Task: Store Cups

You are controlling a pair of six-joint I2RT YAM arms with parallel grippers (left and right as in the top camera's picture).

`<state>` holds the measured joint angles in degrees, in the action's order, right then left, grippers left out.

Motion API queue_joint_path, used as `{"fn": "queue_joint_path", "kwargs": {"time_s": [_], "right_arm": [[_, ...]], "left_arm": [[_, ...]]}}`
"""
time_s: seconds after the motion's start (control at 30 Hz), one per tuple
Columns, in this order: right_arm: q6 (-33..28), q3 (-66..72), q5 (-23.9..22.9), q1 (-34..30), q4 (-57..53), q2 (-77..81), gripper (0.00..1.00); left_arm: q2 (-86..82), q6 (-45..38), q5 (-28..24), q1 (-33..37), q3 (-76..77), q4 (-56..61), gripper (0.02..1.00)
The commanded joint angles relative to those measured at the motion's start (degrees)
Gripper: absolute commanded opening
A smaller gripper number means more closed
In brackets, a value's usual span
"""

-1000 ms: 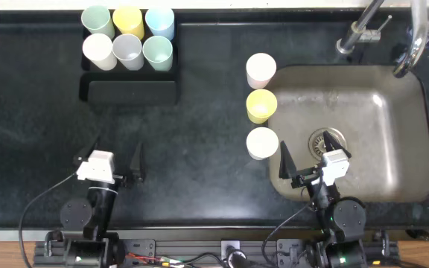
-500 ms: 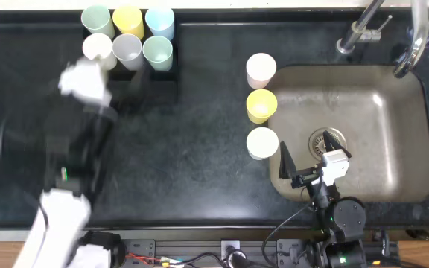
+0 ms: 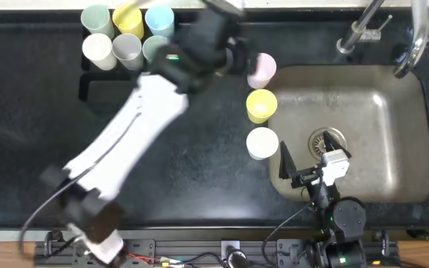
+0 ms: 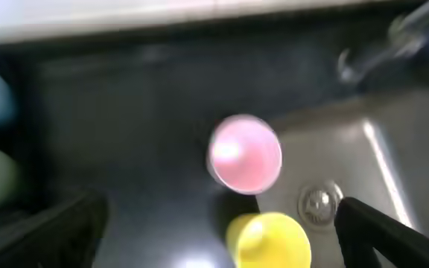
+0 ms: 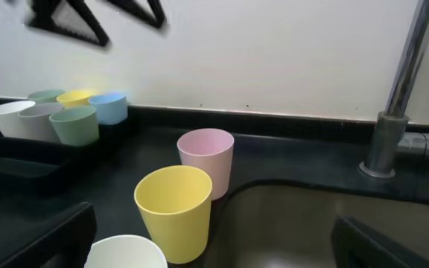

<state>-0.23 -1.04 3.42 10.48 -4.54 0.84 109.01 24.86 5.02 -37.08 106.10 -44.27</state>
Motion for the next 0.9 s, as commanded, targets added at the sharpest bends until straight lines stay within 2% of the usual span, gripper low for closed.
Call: {"fn": "queue_joint_path", "kwargs": {"time_s": [0.03, 0.17, 0.37, 0.63, 0.8, 0.9], "right_arm": [[-0.17, 0.76, -0.48, -0.35, 0.33, -0.59, 0.998], [-0.17, 0.76, -0.48, -0.35, 0.33, -0.59, 0.998], [-0.17, 0.79, -0.48, -0.35, 0.33, -0.59, 0.996], [-0.17, 0.76, -0.48, -0.35, 0.33, -0.59, 0.998], [-0.17, 0.76, -0.48, -0.35, 0.33, -0.59, 0.998], [-0.17, 0.76, -0.48, -0.35, 0.33, -0.59, 0.998]], "left_arm": [[6.95, 11.5, 2.82, -1.25, 1.6, -1.03, 1.0], [12.11, 11.67, -0.44, -1.25, 1.64, 1.77, 1.0], [16.33, 14.67, 2.84, -0.9, 2.1, 4.94, 1.0], [20.83, 14.67, 5.01, -0.48, 7.56, 4.98, 0.989], [22.84, 15.61, 5.62, -0.2, 9.49, 5.18, 0.893], [23.41, 16.15, 5.62, 0.24, 9.46, 5.01, 0.768]]}}
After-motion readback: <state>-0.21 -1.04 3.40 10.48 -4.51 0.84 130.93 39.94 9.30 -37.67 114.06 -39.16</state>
